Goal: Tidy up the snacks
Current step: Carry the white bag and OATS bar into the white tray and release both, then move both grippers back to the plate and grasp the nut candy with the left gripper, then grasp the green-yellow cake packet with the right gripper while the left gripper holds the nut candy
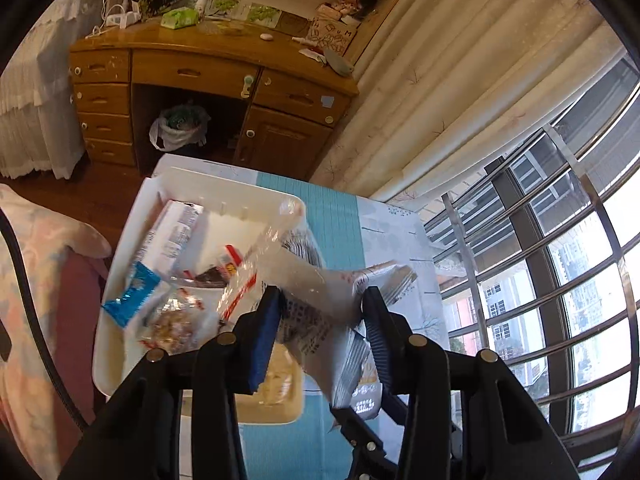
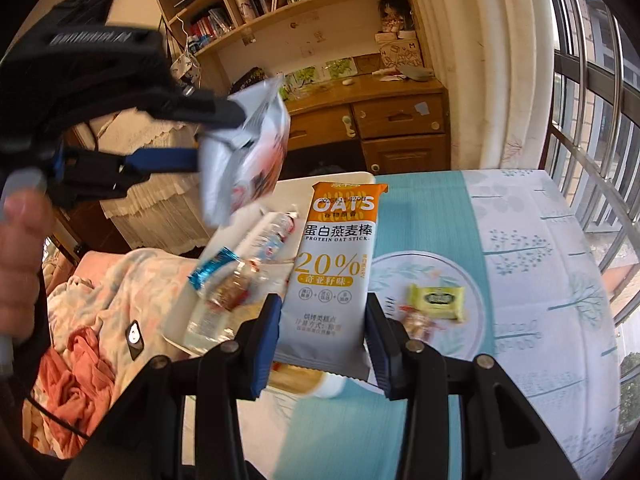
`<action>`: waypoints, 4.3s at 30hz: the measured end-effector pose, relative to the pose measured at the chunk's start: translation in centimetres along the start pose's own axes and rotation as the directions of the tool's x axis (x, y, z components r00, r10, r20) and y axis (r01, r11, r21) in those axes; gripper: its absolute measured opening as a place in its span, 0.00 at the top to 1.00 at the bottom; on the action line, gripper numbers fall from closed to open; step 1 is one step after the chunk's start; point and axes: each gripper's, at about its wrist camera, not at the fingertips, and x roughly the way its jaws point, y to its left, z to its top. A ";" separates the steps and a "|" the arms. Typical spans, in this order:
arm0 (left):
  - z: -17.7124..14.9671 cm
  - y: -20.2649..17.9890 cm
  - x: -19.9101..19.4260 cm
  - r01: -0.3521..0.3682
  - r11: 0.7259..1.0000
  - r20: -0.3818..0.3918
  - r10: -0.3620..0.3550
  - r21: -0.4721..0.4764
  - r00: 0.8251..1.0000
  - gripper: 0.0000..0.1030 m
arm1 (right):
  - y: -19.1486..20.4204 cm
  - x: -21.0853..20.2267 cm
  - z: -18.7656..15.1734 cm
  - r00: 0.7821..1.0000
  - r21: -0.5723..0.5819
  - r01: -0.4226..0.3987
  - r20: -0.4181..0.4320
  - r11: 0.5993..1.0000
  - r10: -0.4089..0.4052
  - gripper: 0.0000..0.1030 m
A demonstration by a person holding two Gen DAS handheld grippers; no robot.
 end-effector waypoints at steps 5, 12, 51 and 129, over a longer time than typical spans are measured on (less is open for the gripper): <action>-0.7 3.4 -1.3 -0.008 0.999 0.015 0.008 0.054 1.000 0.80 | 2.2 1.2 -0.1 1.000 0.038 -0.001 0.031 0.999 0.000 0.60; -1.4 8.0 -1.9 -0.053 0.996 -0.011 0.054 0.066 0.998 0.80 | 4.5 3.3 0.2 0.997 0.095 0.000 0.070 0.996 -0.006 0.60; -11.2 1.4 -0.8 -0.087 0.996 -0.052 0.088 0.014 0.995 0.49 | -3.9 -2.4 -0.8 0.994 -0.099 0.103 -0.035 0.990 -0.107 0.40; -13.8 -9.0 22.8 -0.391 0.913 -0.040 0.398 0.116 0.917 0.58 | -15.4 14.1 -2.0 0.945 -0.662 -0.303 -0.302 0.685 0.127 0.56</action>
